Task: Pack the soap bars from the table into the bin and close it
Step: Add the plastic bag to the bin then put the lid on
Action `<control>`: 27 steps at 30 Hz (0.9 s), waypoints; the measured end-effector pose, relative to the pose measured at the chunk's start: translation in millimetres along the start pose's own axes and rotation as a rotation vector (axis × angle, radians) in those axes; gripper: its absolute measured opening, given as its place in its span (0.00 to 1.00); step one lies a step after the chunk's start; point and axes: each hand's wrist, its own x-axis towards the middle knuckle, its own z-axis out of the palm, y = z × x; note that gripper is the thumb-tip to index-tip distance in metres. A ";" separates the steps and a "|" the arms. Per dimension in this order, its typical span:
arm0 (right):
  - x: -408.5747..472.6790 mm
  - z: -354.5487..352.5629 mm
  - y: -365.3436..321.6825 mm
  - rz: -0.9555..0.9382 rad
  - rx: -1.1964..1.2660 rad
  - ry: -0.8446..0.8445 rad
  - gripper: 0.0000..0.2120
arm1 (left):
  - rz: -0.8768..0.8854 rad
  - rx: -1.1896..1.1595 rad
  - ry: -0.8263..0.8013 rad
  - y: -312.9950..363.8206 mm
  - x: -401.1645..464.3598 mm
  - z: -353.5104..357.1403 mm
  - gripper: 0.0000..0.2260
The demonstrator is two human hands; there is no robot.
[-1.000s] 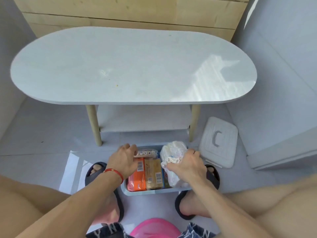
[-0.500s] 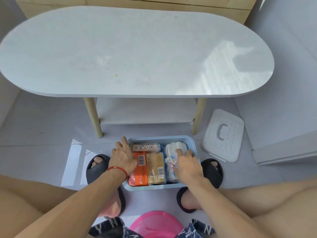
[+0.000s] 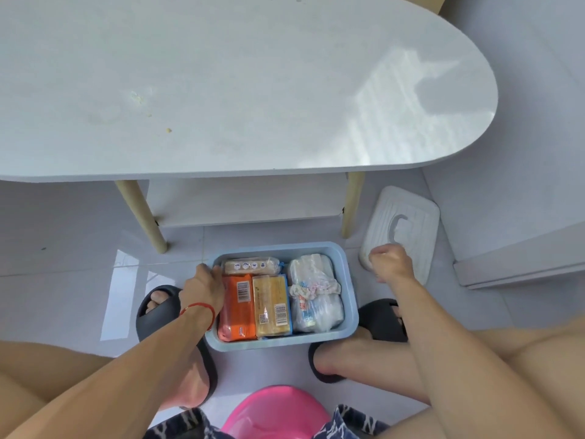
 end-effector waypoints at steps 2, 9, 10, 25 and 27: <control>17.9 7.1 20.0 0.071 -0.079 -0.013 0.19 | 0.004 0.015 0.024 3.7 5.3 2.2 0.18; 60.8 30.2 63.3 -0.126 -0.499 -0.034 0.25 | -0.040 0.002 -0.085 18.3 15.4 1.6 0.17; 62.6 32.6 66.5 -0.157 -0.578 0.008 0.23 | -0.064 -0.002 -0.101 23.1 16.6 -0.3 0.17; 70.9 14.0 77.4 -0.154 -0.513 0.205 0.21 | 0.755 0.288 0.135 69.1 -38.2 6.7 0.25; 78.1 8.4 77.5 0.105 -0.269 0.225 0.38 | 0.740 0.272 0.113 70.6 -40.9 10.3 0.25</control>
